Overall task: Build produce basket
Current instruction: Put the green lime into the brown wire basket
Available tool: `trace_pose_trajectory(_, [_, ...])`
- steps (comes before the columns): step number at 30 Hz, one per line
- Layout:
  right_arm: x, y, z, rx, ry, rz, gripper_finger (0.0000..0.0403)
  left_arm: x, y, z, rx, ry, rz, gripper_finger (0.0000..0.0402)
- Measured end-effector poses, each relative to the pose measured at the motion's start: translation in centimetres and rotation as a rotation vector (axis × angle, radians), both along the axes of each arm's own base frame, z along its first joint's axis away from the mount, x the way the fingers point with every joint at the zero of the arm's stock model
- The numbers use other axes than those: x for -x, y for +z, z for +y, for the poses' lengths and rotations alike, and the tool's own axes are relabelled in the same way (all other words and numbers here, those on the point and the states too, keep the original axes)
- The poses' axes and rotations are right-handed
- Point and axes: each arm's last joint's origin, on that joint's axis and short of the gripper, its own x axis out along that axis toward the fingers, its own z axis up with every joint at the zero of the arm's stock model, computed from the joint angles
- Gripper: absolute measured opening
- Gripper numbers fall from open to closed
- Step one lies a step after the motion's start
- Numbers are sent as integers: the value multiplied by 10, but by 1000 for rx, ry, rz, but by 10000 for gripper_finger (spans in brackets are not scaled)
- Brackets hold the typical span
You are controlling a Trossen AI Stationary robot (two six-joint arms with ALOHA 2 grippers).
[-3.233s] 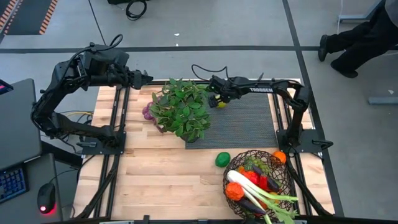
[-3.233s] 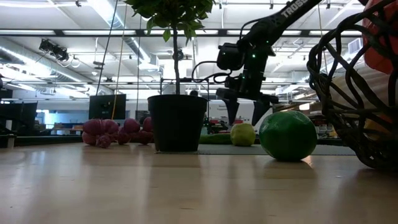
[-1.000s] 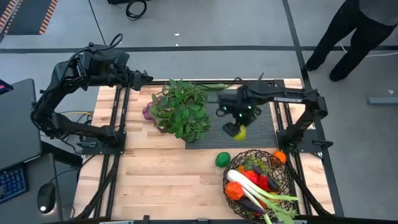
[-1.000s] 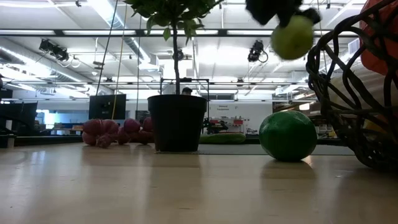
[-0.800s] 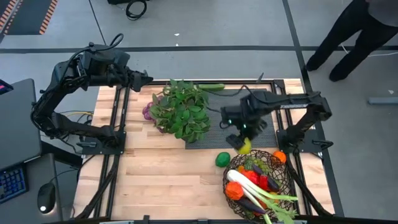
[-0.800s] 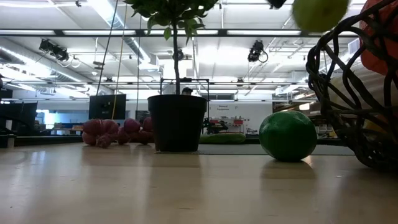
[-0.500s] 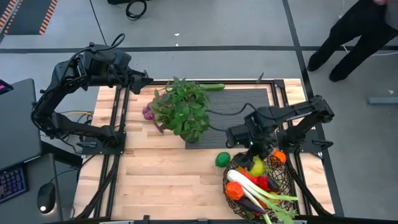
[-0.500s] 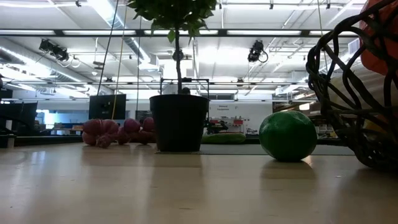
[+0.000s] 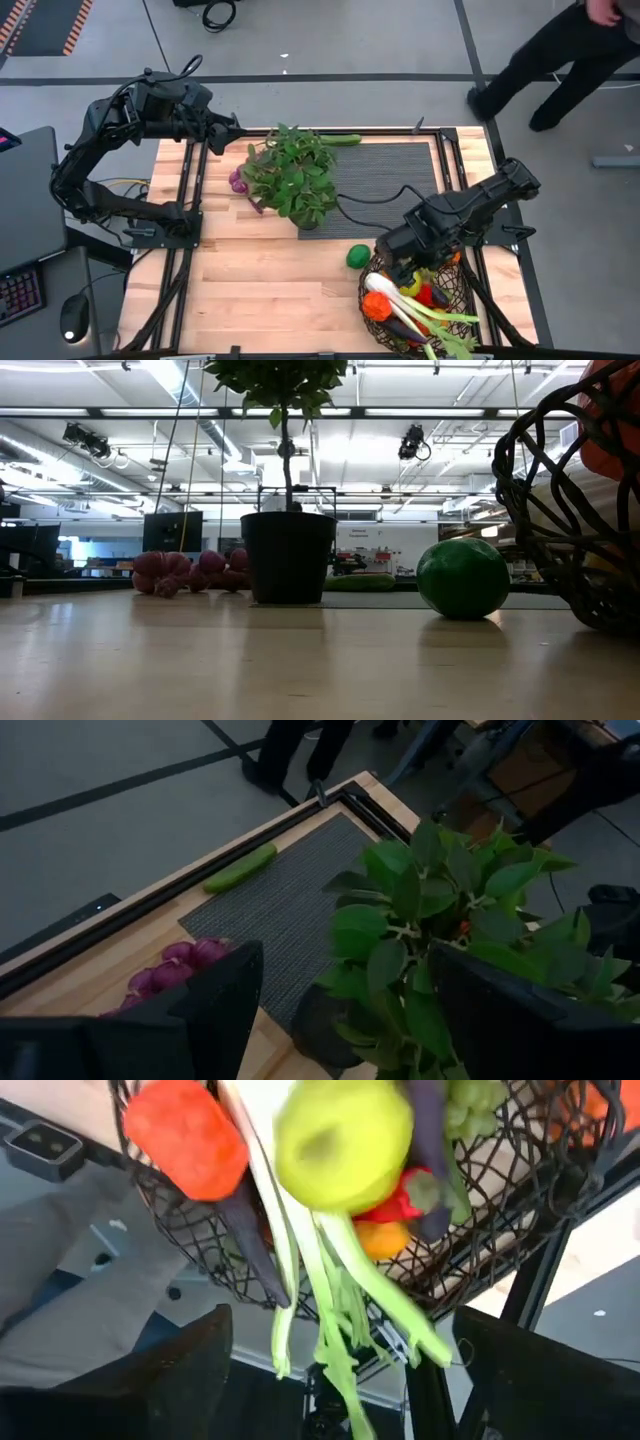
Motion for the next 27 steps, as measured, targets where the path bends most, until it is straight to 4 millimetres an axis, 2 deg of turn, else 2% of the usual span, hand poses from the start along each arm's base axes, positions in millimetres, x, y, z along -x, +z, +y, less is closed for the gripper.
trace_pose_trajectory(3, [5,0,9,5,5,15,395,0,0,0,-8,-6,4,288])
trace_pose_trajectory(8, [9,0,16,28,3,10,390,0,0,0,-11,-8,6,288])
trace_pose_trajectory(13, [-8,1,12,84,-59,-175,398,0,0,0,-11,-7,5,288])
trace_pose_trajectory(18, [-26,2,-4,196,-73,-348,396,0,0,0,0,0,-1,288])
trace_pose_trajectory(23, [-35,0,-20,282,49,-418,399,0,0,0,9,6,-6,288])
trace_pose_trajectory(27, [-42,-7,-24,329,239,-456,399,0,0,0,8,5,-5,288])
